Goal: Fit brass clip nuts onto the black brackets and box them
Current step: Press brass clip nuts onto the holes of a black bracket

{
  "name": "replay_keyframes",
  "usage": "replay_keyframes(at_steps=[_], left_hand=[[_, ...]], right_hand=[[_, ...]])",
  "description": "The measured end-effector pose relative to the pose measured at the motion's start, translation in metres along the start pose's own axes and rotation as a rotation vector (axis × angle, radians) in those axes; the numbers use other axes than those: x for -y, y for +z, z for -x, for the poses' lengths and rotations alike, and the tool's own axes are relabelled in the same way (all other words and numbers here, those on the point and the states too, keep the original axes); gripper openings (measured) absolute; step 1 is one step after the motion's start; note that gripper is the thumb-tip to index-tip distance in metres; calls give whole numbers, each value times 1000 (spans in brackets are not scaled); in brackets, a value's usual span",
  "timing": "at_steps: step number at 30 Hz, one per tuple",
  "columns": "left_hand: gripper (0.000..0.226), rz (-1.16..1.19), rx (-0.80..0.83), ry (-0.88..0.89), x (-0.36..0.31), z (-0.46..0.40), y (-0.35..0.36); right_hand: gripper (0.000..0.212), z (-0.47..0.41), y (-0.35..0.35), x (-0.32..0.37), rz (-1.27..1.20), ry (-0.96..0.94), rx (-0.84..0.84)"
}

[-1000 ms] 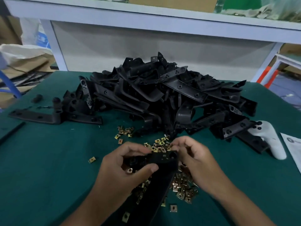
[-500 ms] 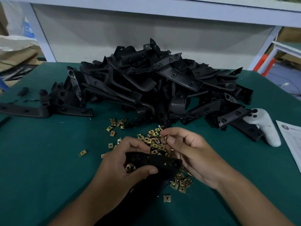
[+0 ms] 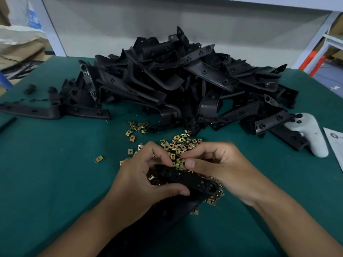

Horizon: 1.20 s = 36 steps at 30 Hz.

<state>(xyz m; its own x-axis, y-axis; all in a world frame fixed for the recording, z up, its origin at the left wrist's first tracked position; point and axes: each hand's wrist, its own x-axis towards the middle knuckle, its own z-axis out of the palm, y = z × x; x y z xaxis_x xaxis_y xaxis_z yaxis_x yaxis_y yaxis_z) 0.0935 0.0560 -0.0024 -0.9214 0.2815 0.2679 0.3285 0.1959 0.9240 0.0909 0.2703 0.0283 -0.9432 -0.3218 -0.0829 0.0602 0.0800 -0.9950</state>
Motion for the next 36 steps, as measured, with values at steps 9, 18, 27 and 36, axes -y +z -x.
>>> replay_keyframes(at_steps=[9,18,27,36], left_hand=[[50,27,10,25,-2,0,0],[55,43,13,-15,1,-1,0],[54,153,29,-53,-1,-2,-1],[40,133,8,-25,-8,-3,-4]], right_hand=[[17,1,4,0,33,37,3],[22,3,3,6,105,-28,57],[28,3,0,7,162,-77,113],[11,-2,-5,5,-116,-72,-72]])
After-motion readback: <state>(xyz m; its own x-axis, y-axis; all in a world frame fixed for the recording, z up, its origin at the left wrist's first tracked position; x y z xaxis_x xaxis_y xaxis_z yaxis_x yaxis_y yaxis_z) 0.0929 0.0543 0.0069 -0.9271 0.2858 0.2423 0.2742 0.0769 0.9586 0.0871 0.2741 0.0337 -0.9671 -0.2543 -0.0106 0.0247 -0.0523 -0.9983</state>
